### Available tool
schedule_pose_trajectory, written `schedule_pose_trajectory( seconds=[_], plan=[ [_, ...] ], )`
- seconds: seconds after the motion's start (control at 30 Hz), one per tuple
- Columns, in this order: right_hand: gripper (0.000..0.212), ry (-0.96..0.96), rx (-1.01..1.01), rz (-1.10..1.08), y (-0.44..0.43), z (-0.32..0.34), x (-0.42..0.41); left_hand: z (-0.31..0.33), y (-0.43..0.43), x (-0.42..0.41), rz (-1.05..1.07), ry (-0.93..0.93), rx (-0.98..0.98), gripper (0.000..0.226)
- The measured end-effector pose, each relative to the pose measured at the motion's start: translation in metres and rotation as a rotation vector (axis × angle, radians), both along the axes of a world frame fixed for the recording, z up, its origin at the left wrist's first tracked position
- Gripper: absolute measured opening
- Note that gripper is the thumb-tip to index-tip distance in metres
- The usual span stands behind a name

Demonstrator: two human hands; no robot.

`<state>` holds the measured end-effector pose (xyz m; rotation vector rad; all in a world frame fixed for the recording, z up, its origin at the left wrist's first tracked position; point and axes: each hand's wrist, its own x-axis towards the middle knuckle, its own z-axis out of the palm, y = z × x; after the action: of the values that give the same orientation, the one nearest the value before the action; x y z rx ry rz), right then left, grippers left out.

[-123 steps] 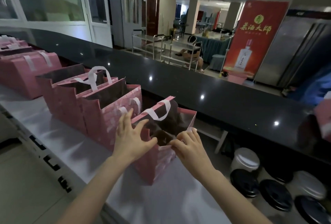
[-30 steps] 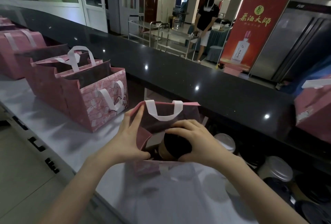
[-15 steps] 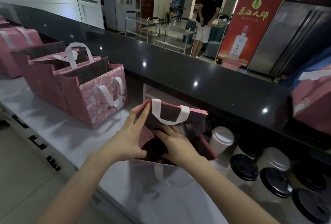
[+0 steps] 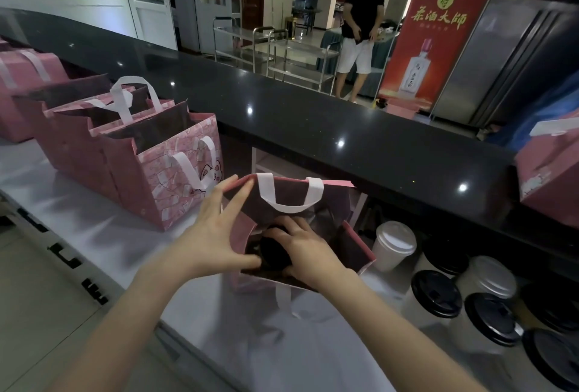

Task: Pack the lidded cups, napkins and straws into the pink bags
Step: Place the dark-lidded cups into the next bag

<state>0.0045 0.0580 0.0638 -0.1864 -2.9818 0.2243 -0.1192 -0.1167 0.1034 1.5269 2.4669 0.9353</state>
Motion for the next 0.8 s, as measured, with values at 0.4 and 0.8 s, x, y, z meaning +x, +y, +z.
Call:
schedule_pose_trajectory(
  seconds=[0.4, 0.8],
  plan=[
    [0.076, 0.008, -0.01, -0.048, 0.001, -0.001, 0.005, 0.001, -0.007, -0.002, -0.046, 0.0, -0.049, 0.123],
    [0.07, -0.137, 0.034, 0.074, -0.013, -0.006, -0.019, 0.003, -0.004, 0.008, -0.091, 0.004, -0.034, 0.134]
  ],
)
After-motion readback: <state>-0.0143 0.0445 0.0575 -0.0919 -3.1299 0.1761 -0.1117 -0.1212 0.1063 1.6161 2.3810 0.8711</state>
